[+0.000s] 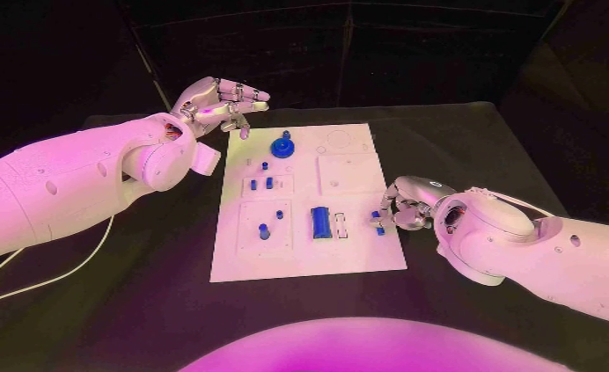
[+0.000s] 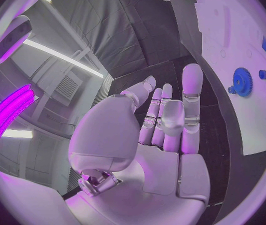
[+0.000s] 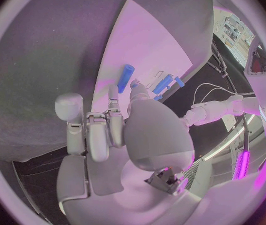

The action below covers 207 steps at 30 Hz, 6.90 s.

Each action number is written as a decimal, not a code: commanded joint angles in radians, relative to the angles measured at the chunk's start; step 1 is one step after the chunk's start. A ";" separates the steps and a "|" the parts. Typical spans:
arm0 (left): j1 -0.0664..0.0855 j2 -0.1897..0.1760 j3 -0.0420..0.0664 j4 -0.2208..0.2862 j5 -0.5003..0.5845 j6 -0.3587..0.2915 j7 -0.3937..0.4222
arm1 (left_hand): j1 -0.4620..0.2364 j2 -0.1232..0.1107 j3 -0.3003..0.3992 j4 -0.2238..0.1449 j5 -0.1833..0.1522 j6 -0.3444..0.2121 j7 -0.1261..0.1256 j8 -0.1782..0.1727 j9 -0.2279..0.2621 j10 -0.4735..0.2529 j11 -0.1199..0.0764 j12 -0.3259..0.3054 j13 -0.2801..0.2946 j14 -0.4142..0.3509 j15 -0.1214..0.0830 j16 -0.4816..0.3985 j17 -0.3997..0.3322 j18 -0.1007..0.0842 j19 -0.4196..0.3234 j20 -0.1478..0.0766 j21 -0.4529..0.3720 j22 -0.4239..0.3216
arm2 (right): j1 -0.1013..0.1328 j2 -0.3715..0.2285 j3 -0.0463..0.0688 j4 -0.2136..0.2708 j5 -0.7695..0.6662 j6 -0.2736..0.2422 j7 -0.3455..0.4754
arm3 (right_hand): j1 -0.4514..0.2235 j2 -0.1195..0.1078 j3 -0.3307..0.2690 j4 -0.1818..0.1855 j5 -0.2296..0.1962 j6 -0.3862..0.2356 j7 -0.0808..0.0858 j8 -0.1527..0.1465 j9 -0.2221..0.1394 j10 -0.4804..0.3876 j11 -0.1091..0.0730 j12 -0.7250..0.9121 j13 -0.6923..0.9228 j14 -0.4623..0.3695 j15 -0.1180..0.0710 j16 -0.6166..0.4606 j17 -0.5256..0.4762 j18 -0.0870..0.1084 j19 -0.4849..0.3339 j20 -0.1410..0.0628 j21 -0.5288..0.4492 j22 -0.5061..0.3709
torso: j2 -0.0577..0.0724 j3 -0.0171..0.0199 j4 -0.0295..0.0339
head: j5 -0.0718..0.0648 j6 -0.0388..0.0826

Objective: Assemble the parts on the task board

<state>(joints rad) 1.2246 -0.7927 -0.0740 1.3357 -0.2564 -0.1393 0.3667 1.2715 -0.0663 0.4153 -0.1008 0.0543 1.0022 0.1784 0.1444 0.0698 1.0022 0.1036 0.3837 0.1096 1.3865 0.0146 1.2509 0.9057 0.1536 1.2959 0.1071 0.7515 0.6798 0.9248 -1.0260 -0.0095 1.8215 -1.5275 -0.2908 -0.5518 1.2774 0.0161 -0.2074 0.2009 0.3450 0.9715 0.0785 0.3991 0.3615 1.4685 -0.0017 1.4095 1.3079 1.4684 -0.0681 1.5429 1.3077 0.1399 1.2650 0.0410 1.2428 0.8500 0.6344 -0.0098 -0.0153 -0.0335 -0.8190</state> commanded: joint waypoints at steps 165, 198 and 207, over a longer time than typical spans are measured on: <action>-0.044 0.141 -0.003 -0.245 0.406 -0.079 0.118 | -0.015 -0.008 -0.048 0.043 -0.003 -0.032 -0.051 -0.056 -0.005 -0.021 0.086 -0.264 -0.048 -0.459 0.151 -1.073 -0.787 0.023 -0.574 0.169 -0.642 -0.443 | 0.154 0.487 0.038 -0.816 1.252 0.090 1.024 | 0.164 -0.026 0.313 -0.087 -0.113 0.016 0.114 -0.336 -0.235 -0.337 0.142 -1.314 -1.227 -0.350 0.182 -1.454 -1.139 0.043 -0.397 0.192 -0.920 -0.756 | -0.070 -0.0083 0.0339 | -0.024 0.179; -0.174 0.013 0.074 0.234 0.257 -0.630 0.153 | -1.023 0.066 -0.343 0.101 -0.054 -0.811 -0.178 -0.144 -0.070 -0.809 -0.104 -0.384 -0.110 -1.204 -0.015 -1.251 -0.906 -0.154 -1.162 -0.107 -0.752 -0.680 | 0.125 0.246 0.010 -0.251 1.528 -0.479 1.072 | -0.990 -0.016 0.207 -0.201 -0.345 -0.775 -0.078 -0.399 -0.362 -1.243 0.002 -1.409 -1.308 -1.245 0.068 -1.543 -1.308 -0.140 -1.092 -0.041 -1.243 -0.850 | -0.090 0.0098 0.0153 | 0.033 0.219; -0.175 0.013 0.074 0.234 0.256 -0.631 0.153 | -1.102 0.066 -0.415 0.101 -0.054 -0.871 -0.178 -0.144 -0.070 -0.870 -0.104 -0.384 -0.110 -1.262 -0.015 -1.251 -0.906 -0.154 -1.201 -0.107 -0.752 -0.680 | 0.125 0.246 0.010 -0.251 1.528 -0.479 1.072 | -1.077 -0.016 0.207 -0.201 -0.345 -0.834 -0.078 -0.399 -0.362 -1.311 0.002 -1.409 -1.308 -1.313 0.068 -1.543 -1.308 -0.140 -1.143 -0.041 -1.243 -0.850 | -0.090 0.0098 0.0153 | 0.033 0.219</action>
<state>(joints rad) 1.0484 -0.7796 -0.0015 1.5679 0.0206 -0.7434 0.4957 0.2304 0.0003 0.0274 -0.0003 0.0037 0.1776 0.0009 0.0041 0.0017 0.1781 0.0017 0.0037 0.0013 0.1695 0.0014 0.0068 0.0018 0.0214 0.1270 0.0070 0.0039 0.0042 1.0480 -0.7797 -0.0005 1.5677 -0.0130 -0.7445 0.4989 0.2683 0.0001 0.0000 0.0073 0.0096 0.1831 0.0017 0.0040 0.0019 0.2110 0.0002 0.0036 0.0014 0.2085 0.0004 0.0047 0.0020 0.0221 0.1623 0.0033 0.0173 0.0015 0.5442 0.0000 -0.0001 0.0002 -0.5999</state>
